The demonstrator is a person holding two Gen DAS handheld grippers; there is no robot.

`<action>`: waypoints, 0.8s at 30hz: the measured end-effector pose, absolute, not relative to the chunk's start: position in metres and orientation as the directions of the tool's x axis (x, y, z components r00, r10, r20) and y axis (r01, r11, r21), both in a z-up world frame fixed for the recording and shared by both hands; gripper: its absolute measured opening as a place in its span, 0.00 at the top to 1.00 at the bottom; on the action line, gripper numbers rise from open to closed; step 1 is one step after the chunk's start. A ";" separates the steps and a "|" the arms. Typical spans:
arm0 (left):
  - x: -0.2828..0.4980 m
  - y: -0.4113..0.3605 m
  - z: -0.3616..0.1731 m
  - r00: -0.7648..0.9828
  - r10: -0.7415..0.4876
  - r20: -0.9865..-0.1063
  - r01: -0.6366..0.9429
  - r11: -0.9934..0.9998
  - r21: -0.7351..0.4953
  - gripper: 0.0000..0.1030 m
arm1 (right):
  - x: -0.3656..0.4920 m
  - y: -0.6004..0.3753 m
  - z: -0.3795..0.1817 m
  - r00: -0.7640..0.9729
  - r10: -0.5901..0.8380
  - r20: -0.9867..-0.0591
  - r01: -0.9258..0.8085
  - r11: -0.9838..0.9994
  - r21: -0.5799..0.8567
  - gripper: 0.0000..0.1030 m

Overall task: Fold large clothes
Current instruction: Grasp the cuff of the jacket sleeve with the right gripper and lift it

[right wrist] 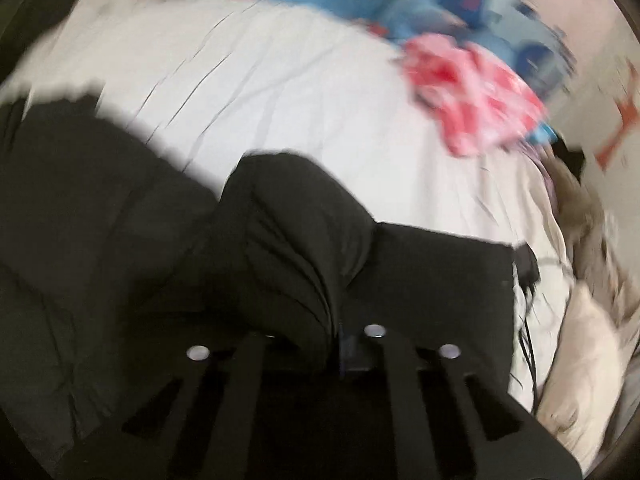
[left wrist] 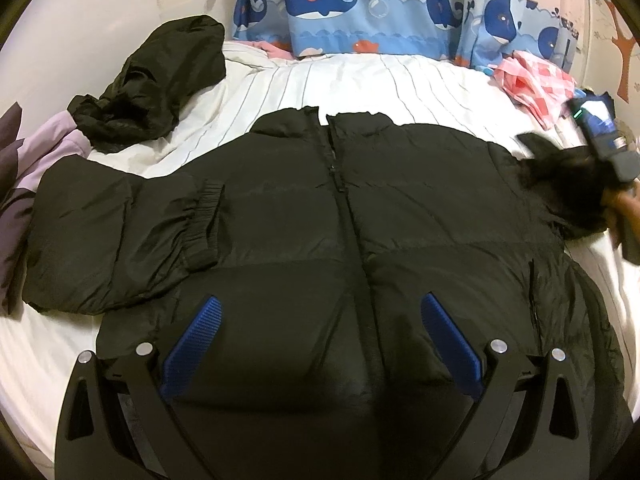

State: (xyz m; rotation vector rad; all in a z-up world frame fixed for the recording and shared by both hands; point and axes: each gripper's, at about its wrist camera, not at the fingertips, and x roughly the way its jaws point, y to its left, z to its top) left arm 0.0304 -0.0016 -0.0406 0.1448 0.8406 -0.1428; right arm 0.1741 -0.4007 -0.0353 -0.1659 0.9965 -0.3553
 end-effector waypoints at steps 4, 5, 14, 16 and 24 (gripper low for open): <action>0.030 -0.003 -0.042 0.658 -0.059 -0.751 0.185 0.979 0.085 0.07 | 0.111 -0.507 0.016 0.616 -0.345 -0.709 0.510 0.860 0.025 0.94; 0.030 -0.003 -0.043 0.657 -0.058 -0.752 0.181 0.980 0.083 0.07 | 0.090 -0.536 0.019 0.631 -0.341 -0.697 0.576 0.808 0.125 0.94; 0.039 0.000 -0.051 0.627 -0.068 -0.776 0.162 0.986 0.044 0.07 | -0.063 -0.703 -0.065 0.742 -0.108 -0.661 0.654 0.332 0.680 0.70; 0.040 -0.001 -0.053 0.622 -0.064 -0.780 0.160 0.986 0.046 0.07 | -0.065 -0.701 -0.068 0.792 -0.055 -0.608 0.587 0.344 0.733 0.20; 0.042 -0.011 -0.060 0.620 -0.036 -0.784 0.162 0.983 0.083 0.07 | -0.026 -0.686 -0.058 0.828 -0.034 -0.560 0.511 0.458 0.727 0.60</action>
